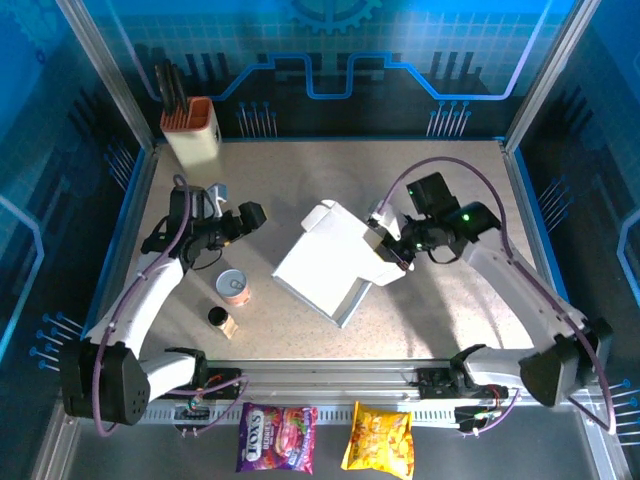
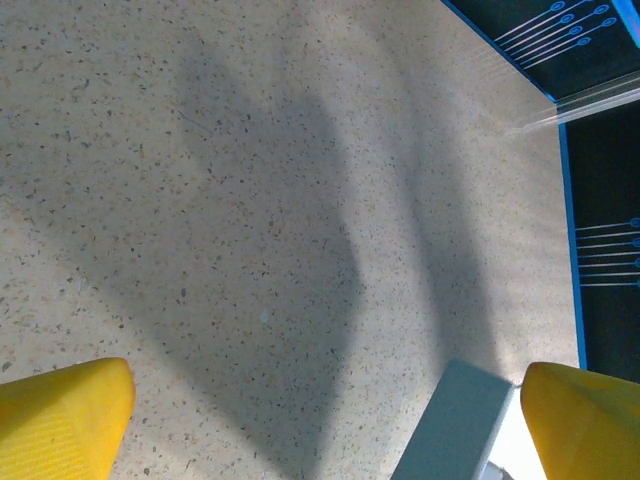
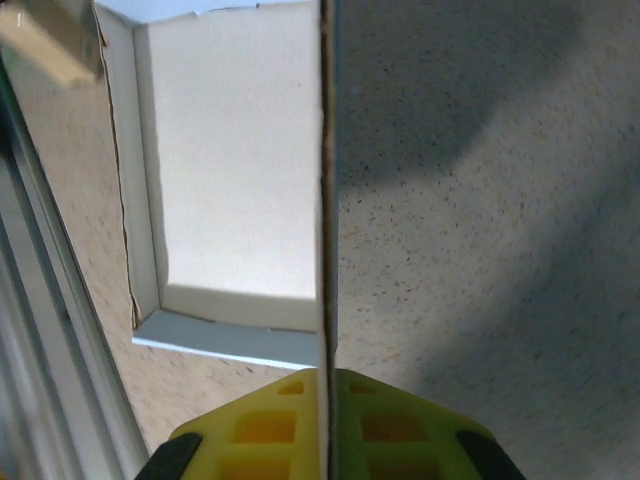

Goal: Fold the paper box

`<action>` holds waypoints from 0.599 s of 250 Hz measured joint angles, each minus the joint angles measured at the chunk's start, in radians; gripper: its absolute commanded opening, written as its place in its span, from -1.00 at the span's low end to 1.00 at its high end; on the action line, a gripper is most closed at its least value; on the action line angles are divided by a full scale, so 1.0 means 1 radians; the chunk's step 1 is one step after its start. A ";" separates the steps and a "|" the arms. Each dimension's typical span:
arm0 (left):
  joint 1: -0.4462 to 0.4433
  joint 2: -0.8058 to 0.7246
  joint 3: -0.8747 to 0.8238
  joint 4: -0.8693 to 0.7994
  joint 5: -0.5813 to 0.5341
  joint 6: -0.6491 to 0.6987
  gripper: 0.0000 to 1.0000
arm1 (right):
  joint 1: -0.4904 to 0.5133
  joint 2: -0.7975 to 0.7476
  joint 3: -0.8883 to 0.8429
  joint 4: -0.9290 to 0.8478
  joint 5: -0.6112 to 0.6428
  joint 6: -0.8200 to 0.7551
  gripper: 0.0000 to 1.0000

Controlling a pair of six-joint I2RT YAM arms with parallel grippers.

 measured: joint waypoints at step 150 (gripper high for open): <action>0.171 -0.074 -0.198 0.222 0.212 -0.116 1.00 | 0.066 0.579 0.647 -0.356 0.124 -0.466 -1.00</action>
